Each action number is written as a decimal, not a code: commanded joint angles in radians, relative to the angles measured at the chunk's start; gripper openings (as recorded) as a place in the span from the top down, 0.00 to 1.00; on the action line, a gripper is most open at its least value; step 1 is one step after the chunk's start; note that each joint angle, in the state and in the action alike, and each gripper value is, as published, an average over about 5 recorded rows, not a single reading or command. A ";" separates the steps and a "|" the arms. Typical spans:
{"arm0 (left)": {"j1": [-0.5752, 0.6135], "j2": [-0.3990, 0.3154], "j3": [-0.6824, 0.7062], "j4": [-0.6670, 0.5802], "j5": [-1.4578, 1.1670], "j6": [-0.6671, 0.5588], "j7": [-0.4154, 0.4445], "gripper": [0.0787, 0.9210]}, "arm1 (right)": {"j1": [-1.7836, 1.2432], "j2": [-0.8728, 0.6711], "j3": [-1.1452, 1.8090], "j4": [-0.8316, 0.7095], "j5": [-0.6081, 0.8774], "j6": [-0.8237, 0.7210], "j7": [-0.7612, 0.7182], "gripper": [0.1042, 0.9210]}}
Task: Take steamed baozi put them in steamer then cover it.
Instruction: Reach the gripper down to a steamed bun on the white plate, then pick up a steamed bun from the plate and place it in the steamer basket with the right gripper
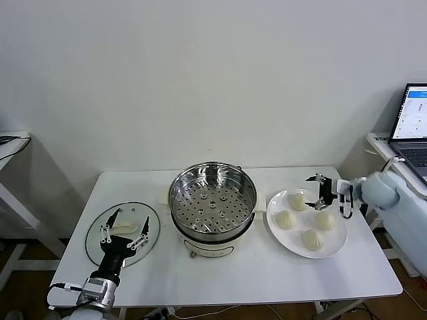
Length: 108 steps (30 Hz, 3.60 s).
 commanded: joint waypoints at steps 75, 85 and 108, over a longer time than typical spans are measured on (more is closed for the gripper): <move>0.024 -0.006 -0.009 -0.016 0.023 -0.013 -0.002 0.12 | 0.710 -0.022 -0.657 0.205 0.136 0.366 -0.257 0.29; 0.034 0.002 -0.019 -0.022 0.023 -0.011 -0.003 0.12 | 0.988 0.148 -0.900 0.394 0.179 0.550 -0.188 0.29; 0.022 0.010 -0.055 -0.007 0.003 -0.011 0.007 0.12 | 0.740 0.609 -0.878 -0.004 -0.055 0.713 -0.053 0.29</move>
